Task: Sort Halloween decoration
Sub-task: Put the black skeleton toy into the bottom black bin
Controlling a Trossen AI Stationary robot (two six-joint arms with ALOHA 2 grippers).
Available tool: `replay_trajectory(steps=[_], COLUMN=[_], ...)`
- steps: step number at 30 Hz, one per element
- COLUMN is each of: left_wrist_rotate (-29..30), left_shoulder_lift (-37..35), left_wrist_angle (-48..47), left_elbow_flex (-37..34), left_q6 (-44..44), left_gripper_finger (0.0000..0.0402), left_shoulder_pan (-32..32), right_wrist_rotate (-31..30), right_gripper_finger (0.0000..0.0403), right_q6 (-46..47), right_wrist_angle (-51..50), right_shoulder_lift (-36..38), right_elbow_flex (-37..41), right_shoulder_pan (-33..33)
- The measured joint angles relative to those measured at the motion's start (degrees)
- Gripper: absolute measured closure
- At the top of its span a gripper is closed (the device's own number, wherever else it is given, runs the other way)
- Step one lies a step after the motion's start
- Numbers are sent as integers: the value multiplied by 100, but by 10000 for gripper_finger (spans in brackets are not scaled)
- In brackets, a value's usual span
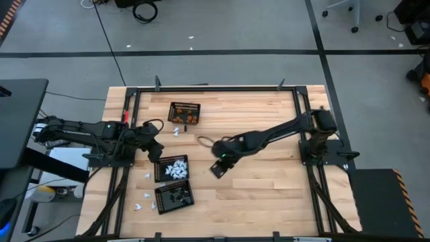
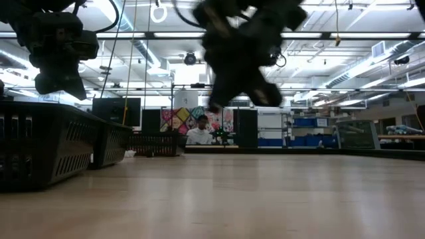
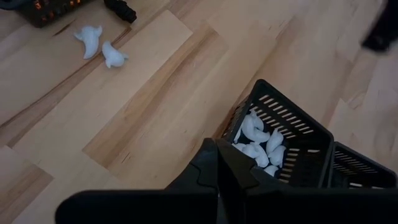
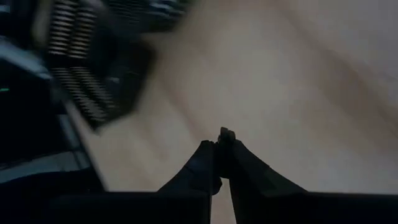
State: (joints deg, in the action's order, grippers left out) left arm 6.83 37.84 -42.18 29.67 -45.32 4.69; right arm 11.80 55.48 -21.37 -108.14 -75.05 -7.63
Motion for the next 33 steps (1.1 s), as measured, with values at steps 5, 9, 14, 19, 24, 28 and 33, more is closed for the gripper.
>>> replay_trajectory(steps=[5, 9, 14, 19, 24, 28, 33], left_wrist_rotate=[0, -27, -350, -623, -613, -537, -165], left_shoulder_lift=[-1, -1, -1, -3, -3, -3, -3], left_wrist_angle=[14, 38, 36, -123, -318, -265, -209], left_elbow_flex=[0, 0, 0, 0, 0, 0, 0], left_q6=[-24, -69, -150, -286, -387, -418, -533], left_gripper_finger=[397, 397, 397, 397, 395, 374, 335], left_shoulder_pan=[0, 0, 3, 4, 4, 4, 2], right_wrist_rotate=[11, 127, 60, -3, 218, 256, 210], right_gripper_finger=[368, 368, 368, 359, 311, 263, 230], right_q6=[-171, -414, -738, -918, -905, -895, -941], right_wrist_angle=[-87, -528, -1033, -1498, -1503, -1566, -1590], right_shoulder_lift=[-1074, -1929, -2887, -3664, -3896, -3865, -3596], right_elbow_flex=[-1602, -3092, -4702, -5701, -5954, -5966, -5972], right_shoulder_pan=[-216, -311, -421, -507, -520, -517, -439])
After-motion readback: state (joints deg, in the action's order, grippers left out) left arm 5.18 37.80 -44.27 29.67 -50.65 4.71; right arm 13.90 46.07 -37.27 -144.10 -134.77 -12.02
